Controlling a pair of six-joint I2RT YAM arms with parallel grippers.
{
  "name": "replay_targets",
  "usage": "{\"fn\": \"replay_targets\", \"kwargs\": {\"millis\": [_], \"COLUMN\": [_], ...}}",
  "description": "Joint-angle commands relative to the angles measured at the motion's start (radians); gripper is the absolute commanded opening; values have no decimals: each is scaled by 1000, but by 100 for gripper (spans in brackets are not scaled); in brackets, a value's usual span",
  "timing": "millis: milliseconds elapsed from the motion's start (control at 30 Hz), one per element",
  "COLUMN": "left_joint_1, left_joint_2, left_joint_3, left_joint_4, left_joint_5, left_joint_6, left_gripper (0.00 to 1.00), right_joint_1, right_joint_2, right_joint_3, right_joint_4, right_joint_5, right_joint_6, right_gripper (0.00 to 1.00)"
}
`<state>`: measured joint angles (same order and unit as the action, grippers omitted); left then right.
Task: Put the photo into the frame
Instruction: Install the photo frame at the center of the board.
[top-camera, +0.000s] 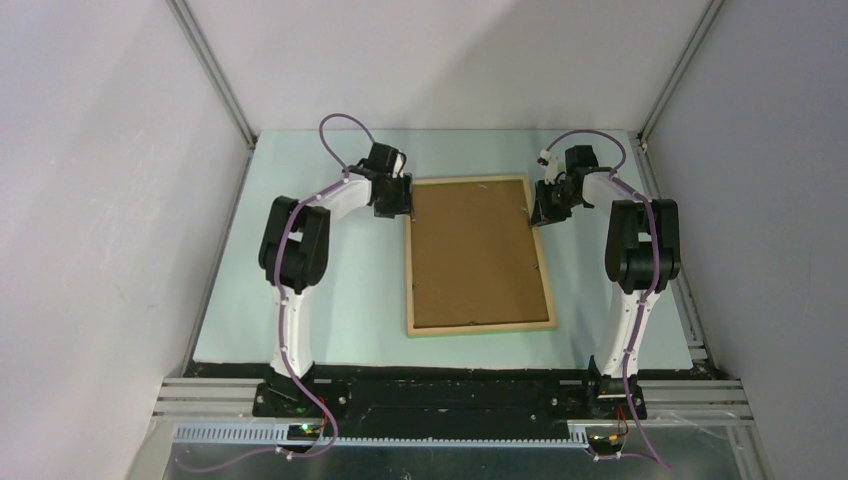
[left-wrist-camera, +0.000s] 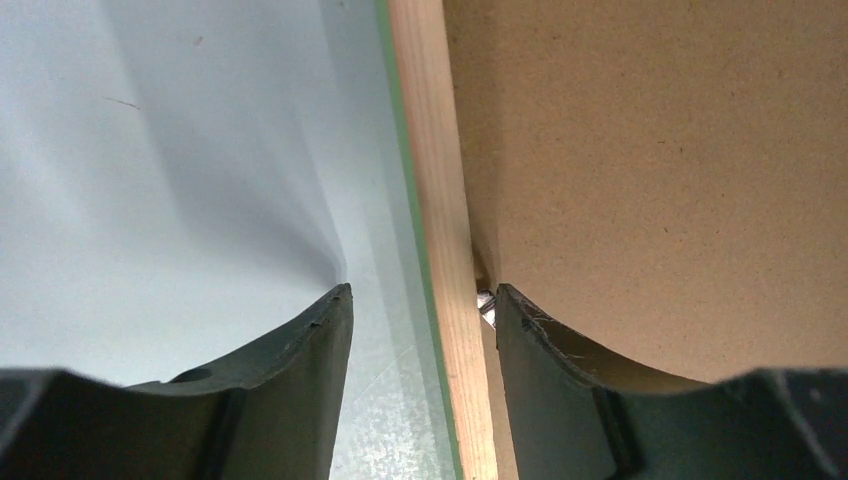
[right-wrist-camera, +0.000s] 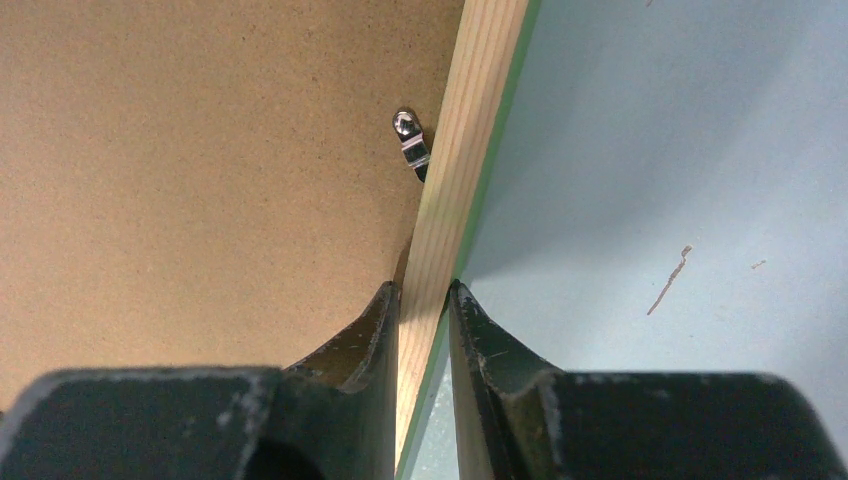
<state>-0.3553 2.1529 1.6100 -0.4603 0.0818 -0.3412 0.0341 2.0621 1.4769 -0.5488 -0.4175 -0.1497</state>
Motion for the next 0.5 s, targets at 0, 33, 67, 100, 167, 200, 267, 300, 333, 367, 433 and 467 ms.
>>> {"fn": "replay_targets", "kwargs": {"millis": [0,33,67,100,167,200,267,300,333,367,433,467], "left_joint_1": [19,21,23,24,25,25,25,25,24,24,21,18], "left_joint_2": [-24,-25,-26,-25,-22,-21,-18,-18,-17,-17,-18,-20], "left_joint_3": [10,8,7,6,3,1,-4,-9,-11,-14,-20,-23], "left_joint_4": [-1,0,-1,-1,-1,-1,-1,-1,-1,0,-1,0], "left_joint_5": [27,26,26,27,27,29,40,48,51,54,49,39], "left_joint_6": [-23,-23,-23,-23,-23,-25,-30,-32,-33,-32,-27,-22], "left_gripper": [59,58,57,57,56,56,56,56,56,56,56,55], "right_joint_1": [0,0,0,0,0,0,0,0,0,0,0,0], "right_joint_2": [-21,-20,-20,-20,-21,-21,-22,-21,-21,-20,-20,-20], "right_joint_3": [-15,-15,-15,-15,-15,-15,-15,-15,-15,-15,-15,-15], "right_joint_4": [-56,-56,-56,-56,-56,-56,-56,-56,-56,-56,-54,-55], "right_joint_5": [-40,-42,-42,-42,-42,-43,-41,-41,-41,-42,-42,-42], "right_joint_6": [-3,-2,-2,-2,-2,-2,-1,-1,-1,-2,-1,0], "right_gripper": [0,0,0,0,0,0,0,0,0,0,0,0]}}
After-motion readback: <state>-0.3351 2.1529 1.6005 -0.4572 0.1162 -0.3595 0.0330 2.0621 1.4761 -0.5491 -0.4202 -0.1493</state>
